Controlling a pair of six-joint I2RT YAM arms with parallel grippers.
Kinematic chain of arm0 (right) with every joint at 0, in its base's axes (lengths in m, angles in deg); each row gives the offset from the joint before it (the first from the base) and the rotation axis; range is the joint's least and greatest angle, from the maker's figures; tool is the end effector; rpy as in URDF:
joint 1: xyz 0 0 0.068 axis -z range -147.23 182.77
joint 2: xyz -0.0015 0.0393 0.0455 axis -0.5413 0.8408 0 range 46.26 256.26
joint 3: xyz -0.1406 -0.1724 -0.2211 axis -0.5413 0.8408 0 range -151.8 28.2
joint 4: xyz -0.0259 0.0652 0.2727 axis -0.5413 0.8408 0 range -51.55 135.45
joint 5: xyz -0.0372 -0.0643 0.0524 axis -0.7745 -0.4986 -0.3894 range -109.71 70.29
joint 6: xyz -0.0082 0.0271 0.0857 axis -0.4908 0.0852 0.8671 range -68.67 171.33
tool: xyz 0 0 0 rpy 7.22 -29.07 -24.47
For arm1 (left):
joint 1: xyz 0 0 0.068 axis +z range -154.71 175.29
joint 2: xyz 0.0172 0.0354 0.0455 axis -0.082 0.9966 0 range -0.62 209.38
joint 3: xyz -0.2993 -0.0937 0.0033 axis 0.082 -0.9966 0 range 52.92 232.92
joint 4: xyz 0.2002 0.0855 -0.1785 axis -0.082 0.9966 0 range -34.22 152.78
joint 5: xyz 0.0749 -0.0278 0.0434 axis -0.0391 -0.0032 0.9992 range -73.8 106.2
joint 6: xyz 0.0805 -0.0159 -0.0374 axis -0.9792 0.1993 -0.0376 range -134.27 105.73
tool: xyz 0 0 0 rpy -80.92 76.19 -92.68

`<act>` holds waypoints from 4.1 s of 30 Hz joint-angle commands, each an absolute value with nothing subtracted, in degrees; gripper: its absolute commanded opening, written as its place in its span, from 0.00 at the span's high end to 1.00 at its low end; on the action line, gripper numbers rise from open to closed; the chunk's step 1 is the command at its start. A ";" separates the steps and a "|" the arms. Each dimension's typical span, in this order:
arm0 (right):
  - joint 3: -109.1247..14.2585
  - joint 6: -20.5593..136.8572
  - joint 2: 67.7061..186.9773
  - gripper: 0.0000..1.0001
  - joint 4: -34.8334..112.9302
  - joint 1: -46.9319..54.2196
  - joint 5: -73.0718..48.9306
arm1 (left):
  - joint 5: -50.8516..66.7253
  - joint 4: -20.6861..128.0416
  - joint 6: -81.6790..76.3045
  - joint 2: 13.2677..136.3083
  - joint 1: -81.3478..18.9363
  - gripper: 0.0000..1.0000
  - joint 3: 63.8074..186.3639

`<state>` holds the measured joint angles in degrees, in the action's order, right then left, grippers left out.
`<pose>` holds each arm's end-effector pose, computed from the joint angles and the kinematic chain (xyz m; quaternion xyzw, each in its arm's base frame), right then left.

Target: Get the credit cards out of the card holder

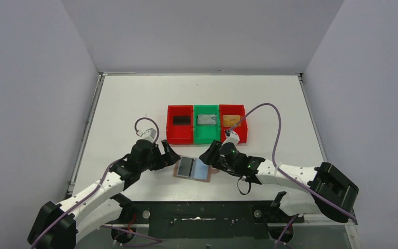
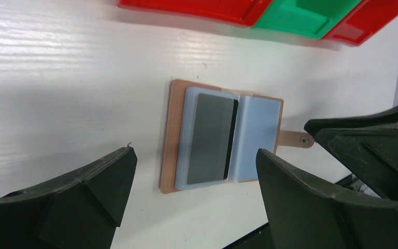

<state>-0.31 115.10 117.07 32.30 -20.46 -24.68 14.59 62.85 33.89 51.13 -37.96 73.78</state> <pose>0.1741 0.2212 0.1765 0.1013 0.8852 0.3656 0.2694 0.1759 -0.1181 0.1736 -0.1105 0.8917 -0.2956 0.3243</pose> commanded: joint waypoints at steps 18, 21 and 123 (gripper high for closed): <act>-2.88 124.75 138.85 0.67 11.43 -24.00 -17.86 | -0.40 57.00 26.66 64.01 -37.35 0.50 78.22; -1.70 125.40 140.43 0.68 9.36 -23.56 -16.21 | 0.28 57.62 25.43 66.12 -37.36 0.51 79.02; 2.83 125.54 135.39 0.72 11.11 -23.29 -17.83 | 10.87 63.43 30.36 65.67 -45.71 0.89 77.64</act>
<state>4.15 125.07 134.90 9.94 -22.49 -15.13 8.52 61.91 30.35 66.25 -45.26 75.99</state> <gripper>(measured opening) 0.279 0.028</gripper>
